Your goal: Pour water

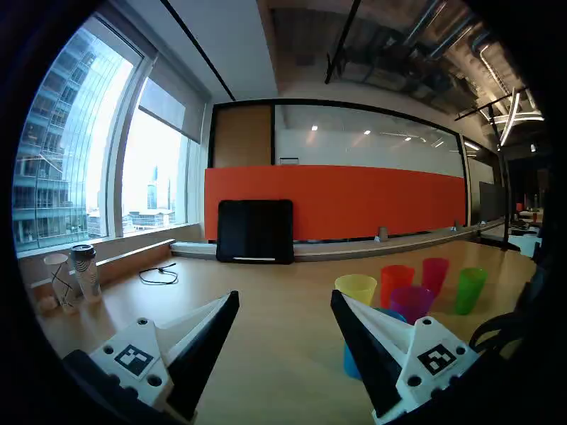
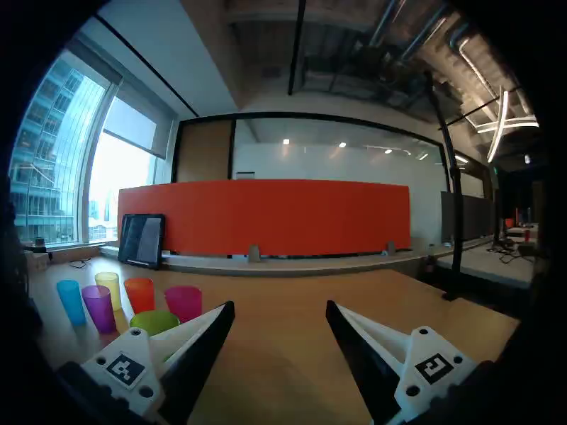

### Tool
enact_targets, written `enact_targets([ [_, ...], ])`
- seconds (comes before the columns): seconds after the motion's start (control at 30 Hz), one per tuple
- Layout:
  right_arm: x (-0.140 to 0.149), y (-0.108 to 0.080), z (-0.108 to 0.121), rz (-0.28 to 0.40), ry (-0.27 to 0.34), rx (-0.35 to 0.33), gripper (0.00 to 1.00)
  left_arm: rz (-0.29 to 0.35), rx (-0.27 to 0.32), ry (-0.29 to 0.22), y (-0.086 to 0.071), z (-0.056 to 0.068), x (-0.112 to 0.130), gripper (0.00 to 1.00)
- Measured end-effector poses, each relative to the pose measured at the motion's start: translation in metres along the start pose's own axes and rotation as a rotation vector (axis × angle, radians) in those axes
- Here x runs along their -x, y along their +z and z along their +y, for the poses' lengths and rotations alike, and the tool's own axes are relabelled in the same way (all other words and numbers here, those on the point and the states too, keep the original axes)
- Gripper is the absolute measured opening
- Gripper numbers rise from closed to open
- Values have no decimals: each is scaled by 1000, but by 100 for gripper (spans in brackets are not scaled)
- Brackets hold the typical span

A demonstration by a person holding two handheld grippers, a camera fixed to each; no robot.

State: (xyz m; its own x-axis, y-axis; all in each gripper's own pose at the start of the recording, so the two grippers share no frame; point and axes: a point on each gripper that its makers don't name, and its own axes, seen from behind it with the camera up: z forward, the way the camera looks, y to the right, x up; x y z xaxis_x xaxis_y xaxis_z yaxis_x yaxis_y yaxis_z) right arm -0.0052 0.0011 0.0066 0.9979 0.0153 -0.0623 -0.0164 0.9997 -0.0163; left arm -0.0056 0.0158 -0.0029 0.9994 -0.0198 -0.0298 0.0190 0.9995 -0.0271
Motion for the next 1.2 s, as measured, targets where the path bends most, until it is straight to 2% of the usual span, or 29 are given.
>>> enact_targets([
  [1.2, 4, -3, 0, -19, 3, -1, 100, 0, 0, 0, 0, 0, 0, 96],
])
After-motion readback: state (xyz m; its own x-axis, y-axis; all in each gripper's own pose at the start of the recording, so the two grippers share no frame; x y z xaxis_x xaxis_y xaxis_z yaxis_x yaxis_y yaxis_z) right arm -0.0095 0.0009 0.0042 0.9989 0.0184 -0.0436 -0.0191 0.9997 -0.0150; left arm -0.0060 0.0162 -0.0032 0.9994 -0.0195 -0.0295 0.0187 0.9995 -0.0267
